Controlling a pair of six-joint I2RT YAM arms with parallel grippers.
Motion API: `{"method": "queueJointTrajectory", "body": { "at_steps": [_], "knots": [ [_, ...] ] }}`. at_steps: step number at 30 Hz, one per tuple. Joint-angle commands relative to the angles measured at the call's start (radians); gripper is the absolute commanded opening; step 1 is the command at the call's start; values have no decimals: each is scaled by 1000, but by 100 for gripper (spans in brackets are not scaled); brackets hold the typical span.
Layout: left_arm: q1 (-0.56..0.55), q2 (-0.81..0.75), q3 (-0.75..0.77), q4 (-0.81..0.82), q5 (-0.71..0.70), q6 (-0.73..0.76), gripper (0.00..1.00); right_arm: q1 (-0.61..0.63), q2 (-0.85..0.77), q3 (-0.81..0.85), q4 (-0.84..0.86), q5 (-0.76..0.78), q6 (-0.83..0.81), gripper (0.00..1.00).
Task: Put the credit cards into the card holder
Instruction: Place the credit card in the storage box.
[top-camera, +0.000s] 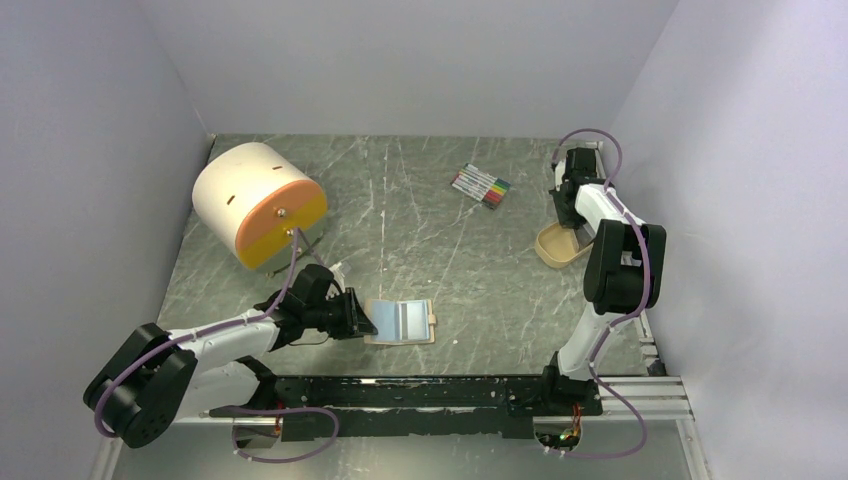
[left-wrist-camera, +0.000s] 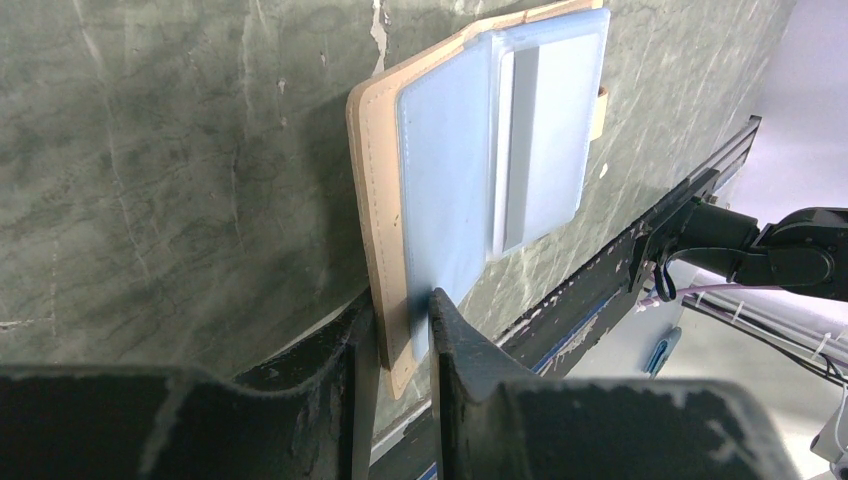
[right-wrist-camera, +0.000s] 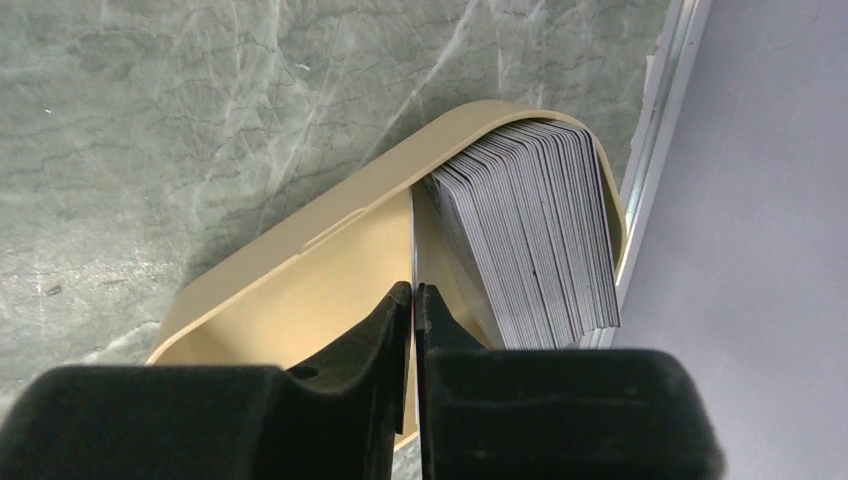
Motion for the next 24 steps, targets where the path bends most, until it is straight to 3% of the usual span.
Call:
{"method": "queueJointTrajectory", "body": {
  "at_steps": [1, 13, 24],
  "knots": [
    [-7, -5, 21, 35, 24, -4, 29, -7, -38, 23, -24, 41, 12, 15],
    [-8, -6, 20, 37, 25, -1, 28, -10, -110, -35, -92, 100, 37, 13],
    [-8, -20, 17, 33, 23, -1, 29, -10, -133, -81, -51, -7, 44, 16]
  ]
}}
